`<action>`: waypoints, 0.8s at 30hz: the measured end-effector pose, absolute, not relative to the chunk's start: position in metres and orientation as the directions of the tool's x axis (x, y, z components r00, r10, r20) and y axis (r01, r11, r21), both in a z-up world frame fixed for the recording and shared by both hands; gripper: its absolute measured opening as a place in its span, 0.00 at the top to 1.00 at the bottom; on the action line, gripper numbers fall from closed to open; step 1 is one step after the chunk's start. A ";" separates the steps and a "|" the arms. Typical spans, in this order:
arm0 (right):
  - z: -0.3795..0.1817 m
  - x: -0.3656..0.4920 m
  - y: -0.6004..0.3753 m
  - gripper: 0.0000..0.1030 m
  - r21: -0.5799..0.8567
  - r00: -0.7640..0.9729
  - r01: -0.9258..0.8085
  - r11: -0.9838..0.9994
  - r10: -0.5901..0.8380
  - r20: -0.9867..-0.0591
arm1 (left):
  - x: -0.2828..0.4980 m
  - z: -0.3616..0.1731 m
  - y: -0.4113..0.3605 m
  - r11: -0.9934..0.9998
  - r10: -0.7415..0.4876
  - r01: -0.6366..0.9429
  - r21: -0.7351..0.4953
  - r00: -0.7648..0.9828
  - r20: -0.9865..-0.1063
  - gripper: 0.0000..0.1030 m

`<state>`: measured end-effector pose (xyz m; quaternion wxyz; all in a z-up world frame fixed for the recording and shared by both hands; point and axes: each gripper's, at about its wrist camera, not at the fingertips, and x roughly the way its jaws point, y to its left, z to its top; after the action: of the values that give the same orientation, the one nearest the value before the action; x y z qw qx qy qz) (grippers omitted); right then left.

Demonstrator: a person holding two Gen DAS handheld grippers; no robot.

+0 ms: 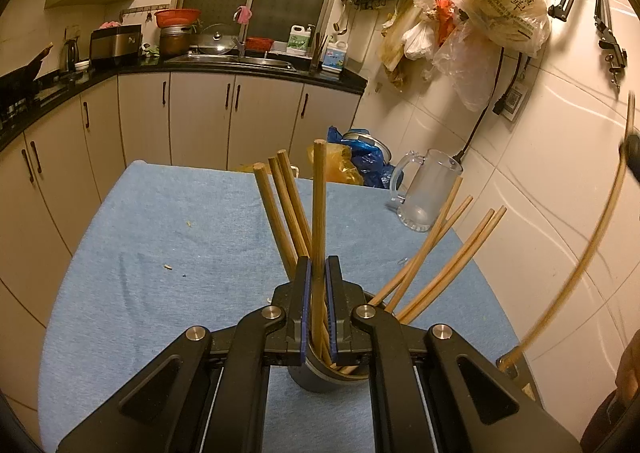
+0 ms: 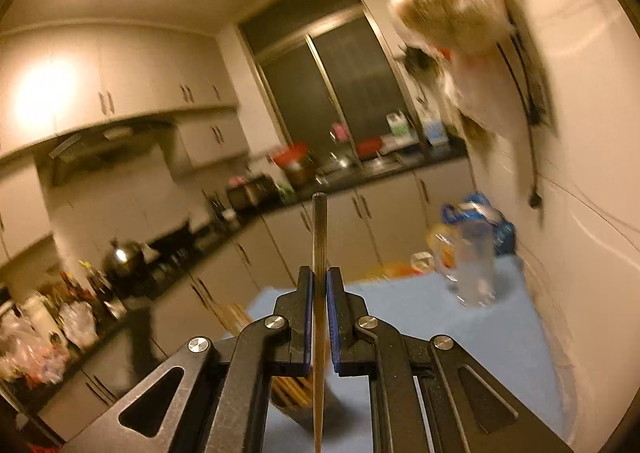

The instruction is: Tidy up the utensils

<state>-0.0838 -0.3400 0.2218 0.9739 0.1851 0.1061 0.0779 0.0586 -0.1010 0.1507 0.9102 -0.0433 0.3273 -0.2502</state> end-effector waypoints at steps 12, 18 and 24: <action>0.189 -0.027 -0.265 0.93 0.285 0.978 -0.022 0.958 0.079 -0.193 | 0.060 0.149 -0.099 0.863 -0.498 0.439 -0.250 0.655 -0.569 0.94; 0.149 -0.011 -0.255 0.92 0.273 0.941 -0.023 0.962 0.113 -0.318 | 0.057 0.148 -0.098 0.859 -0.503 0.448 -0.246 0.655 -0.564 0.94; 0.150 -0.022 -0.256 0.87 0.261 0.928 -0.050 0.964 0.142 -0.345 | 0.051 0.149 -0.097 0.865 -0.494 0.444 -0.236 0.662 -0.563 0.79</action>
<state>-0.0220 -0.2565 0.1503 0.9738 0.1247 0.1837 0.0493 0.0506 -0.0974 0.1493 0.9109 -0.0389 0.3203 -0.2573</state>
